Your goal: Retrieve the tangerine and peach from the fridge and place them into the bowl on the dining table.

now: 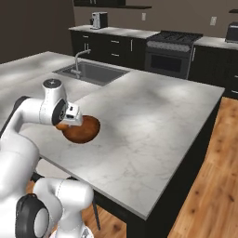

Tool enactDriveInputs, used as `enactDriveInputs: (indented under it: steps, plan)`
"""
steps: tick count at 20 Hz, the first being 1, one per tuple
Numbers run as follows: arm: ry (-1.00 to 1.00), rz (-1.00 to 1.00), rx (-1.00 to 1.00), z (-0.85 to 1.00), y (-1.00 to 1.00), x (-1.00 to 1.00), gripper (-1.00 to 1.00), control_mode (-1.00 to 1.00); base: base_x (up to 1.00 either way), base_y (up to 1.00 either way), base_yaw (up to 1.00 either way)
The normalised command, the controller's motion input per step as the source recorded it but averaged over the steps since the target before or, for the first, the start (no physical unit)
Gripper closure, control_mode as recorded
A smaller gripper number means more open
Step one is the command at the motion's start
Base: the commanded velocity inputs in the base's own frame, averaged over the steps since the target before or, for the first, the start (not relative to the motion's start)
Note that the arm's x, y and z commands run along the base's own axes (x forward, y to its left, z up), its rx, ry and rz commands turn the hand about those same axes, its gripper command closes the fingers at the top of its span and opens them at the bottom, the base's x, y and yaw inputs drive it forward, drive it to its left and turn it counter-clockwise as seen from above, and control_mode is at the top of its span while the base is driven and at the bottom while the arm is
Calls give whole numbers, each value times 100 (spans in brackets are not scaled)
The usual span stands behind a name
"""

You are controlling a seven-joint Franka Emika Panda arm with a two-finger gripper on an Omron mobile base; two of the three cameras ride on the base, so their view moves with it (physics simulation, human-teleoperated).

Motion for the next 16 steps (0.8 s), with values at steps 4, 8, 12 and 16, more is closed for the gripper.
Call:
enactDriveInputs:
  steps: [4, 8, 12, 16]
  plan:
    - [0, 0, 0, -24, 0, 36, 100, -100, 0, 0, 0]
    - [0, 0, 0, -23, 0, 35, 100, -100, 0, 0, 0]
    - [0, 0, 0, -18, 0, 34, 100, -100, 0, 0, 0]
    - [0, 0, 0, -13, 0, 34, 100, -100, 0, 0, 0]
